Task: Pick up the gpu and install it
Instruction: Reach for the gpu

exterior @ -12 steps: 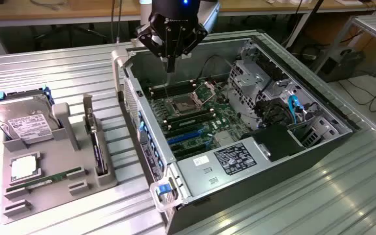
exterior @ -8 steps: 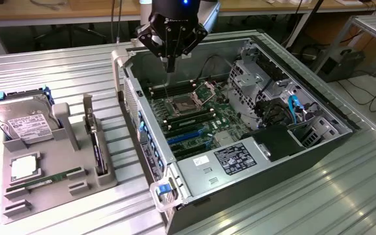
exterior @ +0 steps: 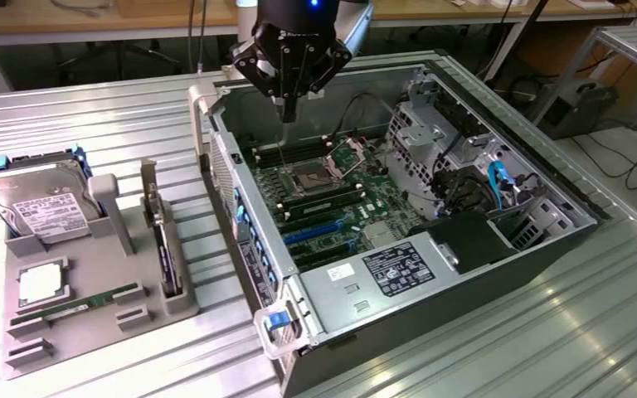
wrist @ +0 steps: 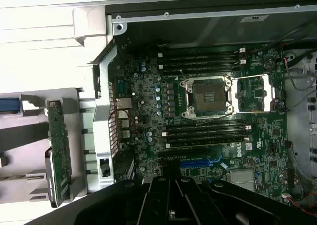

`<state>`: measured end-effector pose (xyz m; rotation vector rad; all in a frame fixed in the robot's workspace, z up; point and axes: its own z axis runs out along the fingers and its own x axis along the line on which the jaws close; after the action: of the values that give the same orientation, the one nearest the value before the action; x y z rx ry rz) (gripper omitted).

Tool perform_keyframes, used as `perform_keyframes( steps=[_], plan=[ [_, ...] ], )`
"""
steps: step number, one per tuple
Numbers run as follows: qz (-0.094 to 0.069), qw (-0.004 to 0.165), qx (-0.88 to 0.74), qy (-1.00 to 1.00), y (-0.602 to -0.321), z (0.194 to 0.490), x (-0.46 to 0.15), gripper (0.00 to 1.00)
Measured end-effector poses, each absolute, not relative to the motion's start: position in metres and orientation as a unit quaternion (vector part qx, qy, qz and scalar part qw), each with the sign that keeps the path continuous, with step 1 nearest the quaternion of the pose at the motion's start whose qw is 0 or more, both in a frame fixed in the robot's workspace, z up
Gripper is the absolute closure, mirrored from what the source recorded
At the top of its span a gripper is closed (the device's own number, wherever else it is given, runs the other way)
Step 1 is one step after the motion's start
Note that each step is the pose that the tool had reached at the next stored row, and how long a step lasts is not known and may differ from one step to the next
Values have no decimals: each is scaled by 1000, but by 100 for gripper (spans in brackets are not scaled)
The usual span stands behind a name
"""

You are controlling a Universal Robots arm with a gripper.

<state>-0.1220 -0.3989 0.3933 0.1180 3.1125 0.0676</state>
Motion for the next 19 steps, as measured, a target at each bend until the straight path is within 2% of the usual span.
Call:
perform_keyframes(
  steps=[19],
  plan=[
    [22, 13, 38, 999, -412, 393, -195, 89]
  ],
)
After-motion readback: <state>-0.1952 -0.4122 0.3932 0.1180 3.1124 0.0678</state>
